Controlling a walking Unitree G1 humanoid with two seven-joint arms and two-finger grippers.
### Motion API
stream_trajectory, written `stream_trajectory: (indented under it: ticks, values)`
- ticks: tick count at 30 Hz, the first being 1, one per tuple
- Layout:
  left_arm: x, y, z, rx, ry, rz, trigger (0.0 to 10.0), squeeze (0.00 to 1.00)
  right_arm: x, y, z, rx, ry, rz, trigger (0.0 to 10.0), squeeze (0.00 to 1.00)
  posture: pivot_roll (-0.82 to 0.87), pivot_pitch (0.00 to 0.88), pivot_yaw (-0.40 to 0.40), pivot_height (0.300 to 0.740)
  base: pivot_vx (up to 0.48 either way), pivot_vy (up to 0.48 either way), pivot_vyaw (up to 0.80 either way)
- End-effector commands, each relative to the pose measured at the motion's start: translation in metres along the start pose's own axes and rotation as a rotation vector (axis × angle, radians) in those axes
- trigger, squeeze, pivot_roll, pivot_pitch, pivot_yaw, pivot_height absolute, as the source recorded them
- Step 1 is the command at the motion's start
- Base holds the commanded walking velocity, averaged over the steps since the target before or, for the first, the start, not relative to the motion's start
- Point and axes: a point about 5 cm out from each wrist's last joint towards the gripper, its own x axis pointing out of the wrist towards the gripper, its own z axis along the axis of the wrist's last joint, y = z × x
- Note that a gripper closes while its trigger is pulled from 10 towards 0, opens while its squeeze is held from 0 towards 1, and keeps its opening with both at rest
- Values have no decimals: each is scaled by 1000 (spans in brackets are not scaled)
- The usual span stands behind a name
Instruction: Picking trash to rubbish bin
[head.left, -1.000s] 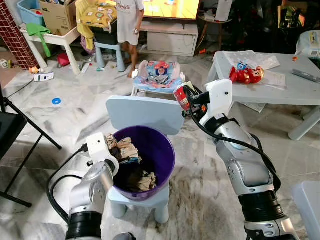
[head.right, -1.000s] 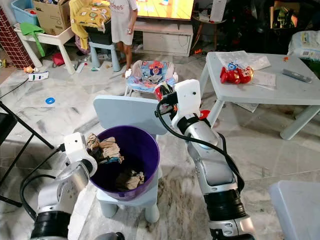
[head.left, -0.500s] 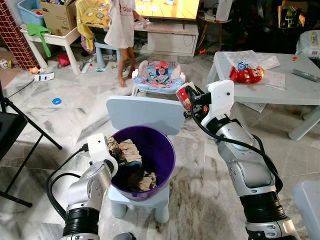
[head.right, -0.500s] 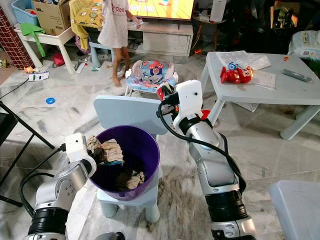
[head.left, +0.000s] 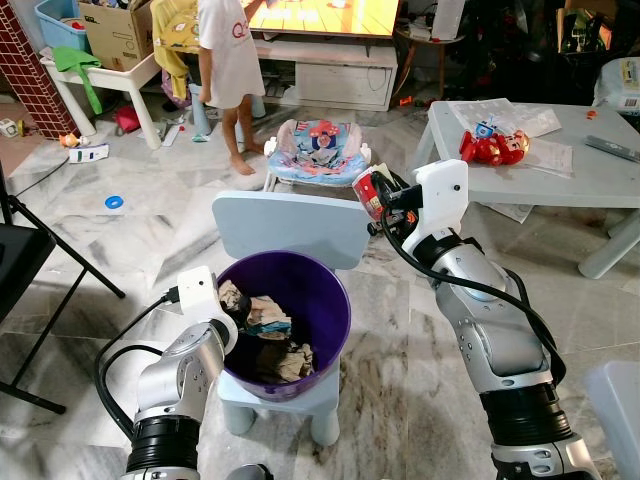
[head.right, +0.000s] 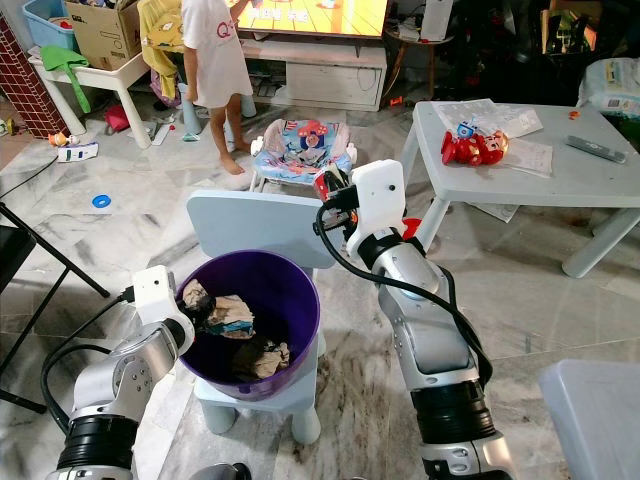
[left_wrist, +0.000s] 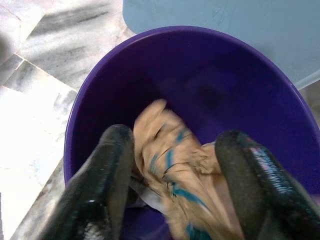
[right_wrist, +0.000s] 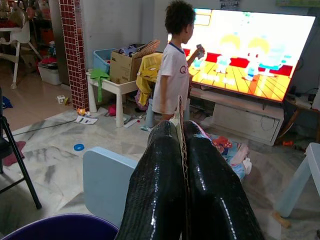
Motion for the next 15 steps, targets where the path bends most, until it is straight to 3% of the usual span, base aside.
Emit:
stream_trajectory:
  ticks: [1,9,11,15]
  values:
    - [-1,1,-1,30,6,1,10000,1000,-1,-1,3,-7,-6,-1,10000,0,72,127,-48,740,0,0,0]
    - [-2,1,-2,52,-5,15,10000,1000,-2,-2,2,-8,-4,-5,10000,0,72,127,-48,740,0,0,0]
    - [-4,1,2,59,-45,26,10000,1000,-2,-2,2,-6,-5,-4,10000,0,76,125,-46,740,0,0,0]
    - [-24,5,16,138,-160,54,10000,1000,-1,0,0,8,-3,4,10000,0,118,130,-44,740,0,0,0]
